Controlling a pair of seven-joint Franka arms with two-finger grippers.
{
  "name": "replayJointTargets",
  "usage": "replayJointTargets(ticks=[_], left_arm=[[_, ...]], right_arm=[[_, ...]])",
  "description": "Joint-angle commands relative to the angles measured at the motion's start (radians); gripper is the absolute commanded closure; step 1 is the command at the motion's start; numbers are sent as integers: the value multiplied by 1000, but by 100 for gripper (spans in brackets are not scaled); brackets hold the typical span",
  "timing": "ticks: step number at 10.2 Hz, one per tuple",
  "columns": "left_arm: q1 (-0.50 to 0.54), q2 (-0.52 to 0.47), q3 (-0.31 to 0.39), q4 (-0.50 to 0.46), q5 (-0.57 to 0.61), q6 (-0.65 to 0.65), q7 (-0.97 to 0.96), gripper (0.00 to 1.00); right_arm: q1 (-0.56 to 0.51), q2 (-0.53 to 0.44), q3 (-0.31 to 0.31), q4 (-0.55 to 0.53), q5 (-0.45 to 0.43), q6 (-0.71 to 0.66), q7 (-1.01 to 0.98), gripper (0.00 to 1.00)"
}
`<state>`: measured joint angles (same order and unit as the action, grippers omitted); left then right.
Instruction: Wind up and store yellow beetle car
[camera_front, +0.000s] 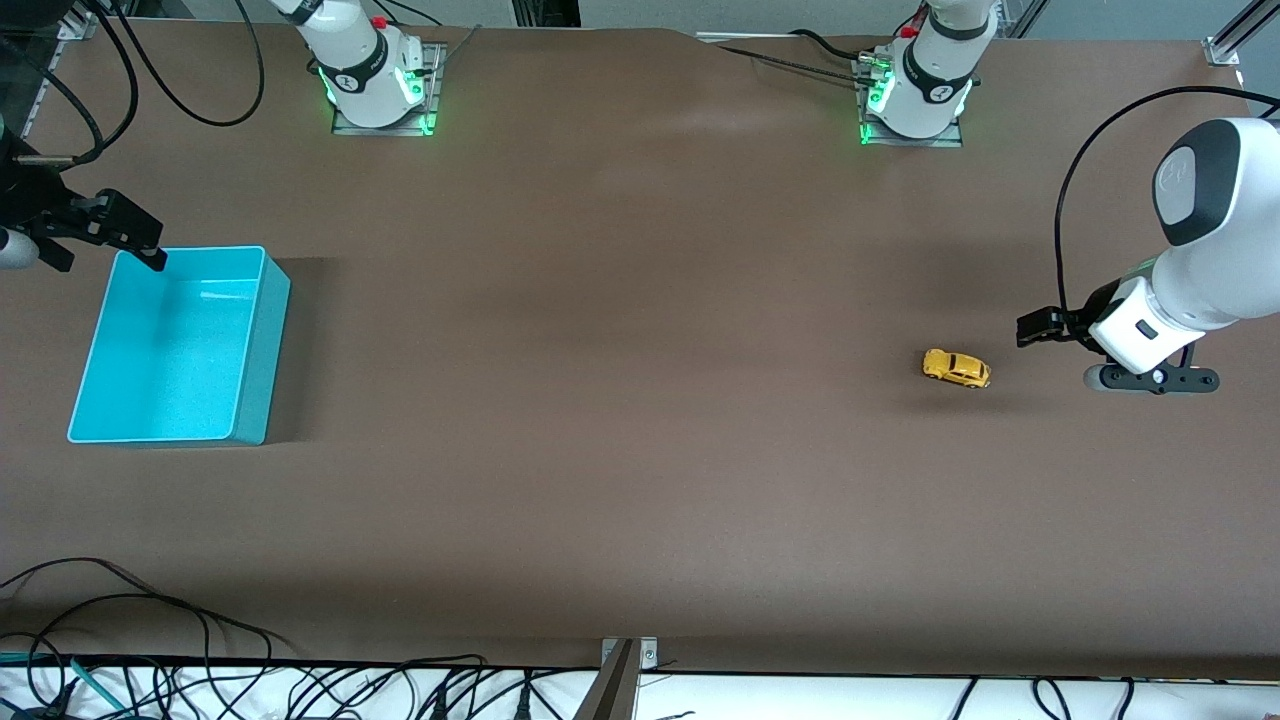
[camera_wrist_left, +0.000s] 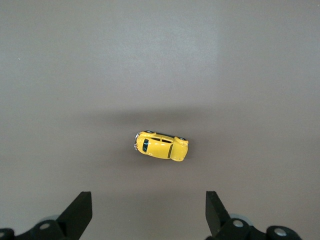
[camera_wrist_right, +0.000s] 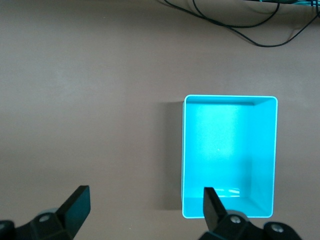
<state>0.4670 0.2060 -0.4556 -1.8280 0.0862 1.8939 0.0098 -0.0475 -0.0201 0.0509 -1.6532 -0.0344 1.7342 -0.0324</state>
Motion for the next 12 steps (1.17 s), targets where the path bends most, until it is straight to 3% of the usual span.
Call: replayJointTargets(ticks=[1,6,12], left_arm=[[-31,-2,24,6,-13,-15,35,0],[-354,-16,384,-11,-80,-10,39,0],[-346,-13,400,-20,-106,-15,52,0]], right_arm=[[3,5,0,18,-2,-10,2,0],[3,5,0,18,-1,-13,-3,0],[1,5,0,18,-1,-13,-3,0]])
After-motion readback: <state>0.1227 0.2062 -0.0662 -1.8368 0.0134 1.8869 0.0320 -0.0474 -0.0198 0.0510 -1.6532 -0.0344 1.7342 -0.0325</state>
